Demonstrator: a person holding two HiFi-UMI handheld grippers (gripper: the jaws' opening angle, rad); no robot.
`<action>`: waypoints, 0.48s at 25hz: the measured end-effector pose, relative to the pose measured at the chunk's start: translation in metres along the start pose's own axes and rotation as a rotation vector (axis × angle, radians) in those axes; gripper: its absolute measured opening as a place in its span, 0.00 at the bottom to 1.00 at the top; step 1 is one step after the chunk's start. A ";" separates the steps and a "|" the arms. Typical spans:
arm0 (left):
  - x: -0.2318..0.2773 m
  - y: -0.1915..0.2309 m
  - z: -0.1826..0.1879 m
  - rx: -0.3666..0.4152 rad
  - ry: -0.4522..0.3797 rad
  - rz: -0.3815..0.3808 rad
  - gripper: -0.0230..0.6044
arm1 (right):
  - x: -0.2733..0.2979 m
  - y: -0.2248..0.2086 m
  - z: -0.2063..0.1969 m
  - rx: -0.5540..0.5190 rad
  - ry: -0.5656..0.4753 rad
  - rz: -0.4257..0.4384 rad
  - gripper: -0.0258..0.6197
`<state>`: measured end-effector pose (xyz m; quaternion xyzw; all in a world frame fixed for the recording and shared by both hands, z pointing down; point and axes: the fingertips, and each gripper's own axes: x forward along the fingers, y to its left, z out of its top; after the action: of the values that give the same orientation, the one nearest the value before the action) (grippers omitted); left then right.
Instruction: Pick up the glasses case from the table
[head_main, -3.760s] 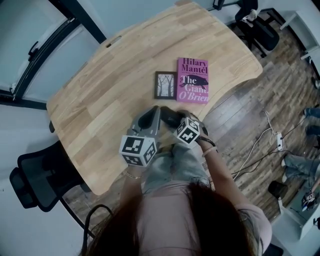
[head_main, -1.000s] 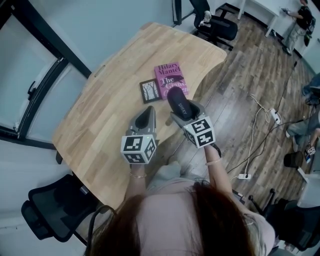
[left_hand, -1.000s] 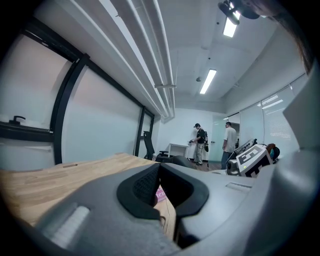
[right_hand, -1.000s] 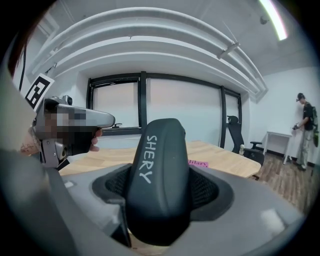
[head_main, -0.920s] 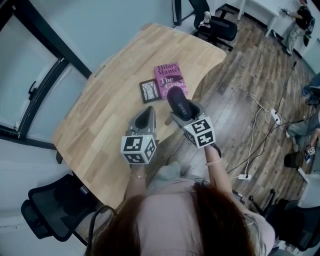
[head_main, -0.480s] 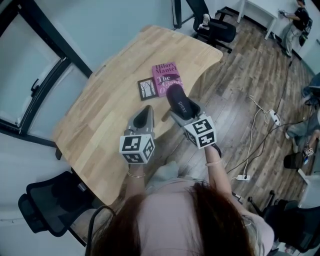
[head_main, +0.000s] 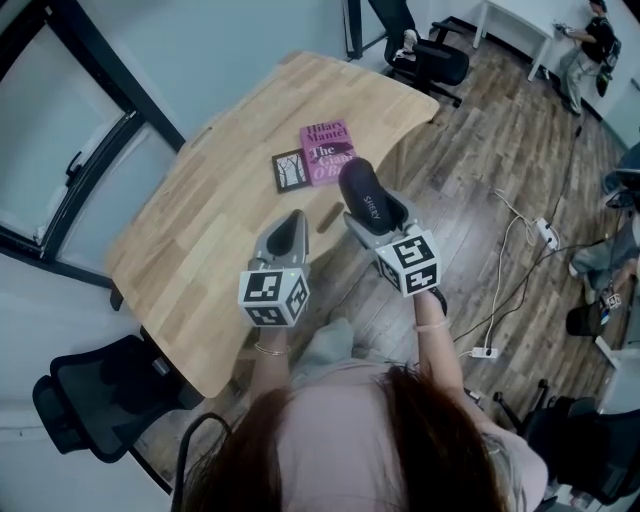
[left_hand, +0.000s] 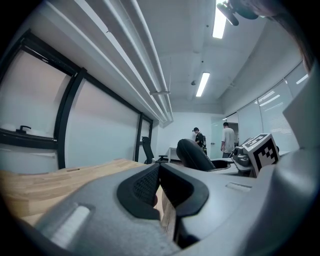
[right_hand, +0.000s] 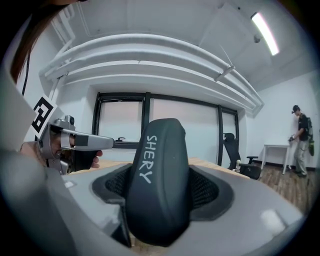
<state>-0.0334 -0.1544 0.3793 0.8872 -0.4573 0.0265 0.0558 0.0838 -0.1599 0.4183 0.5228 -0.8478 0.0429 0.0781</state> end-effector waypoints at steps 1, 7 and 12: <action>-0.004 -0.001 0.000 0.001 -0.002 0.003 0.05 | -0.004 0.001 0.001 -0.002 -0.004 -0.001 0.58; -0.023 -0.018 0.002 0.013 -0.012 0.002 0.05 | -0.029 0.009 0.008 -0.006 -0.036 -0.006 0.58; -0.037 -0.033 0.005 0.019 -0.023 0.000 0.05 | -0.048 0.018 0.009 -0.013 -0.050 0.000 0.58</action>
<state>-0.0277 -0.1062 0.3686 0.8880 -0.4575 0.0205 0.0421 0.0880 -0.1109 0.4009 0.5233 -0.8497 0.0242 0.0602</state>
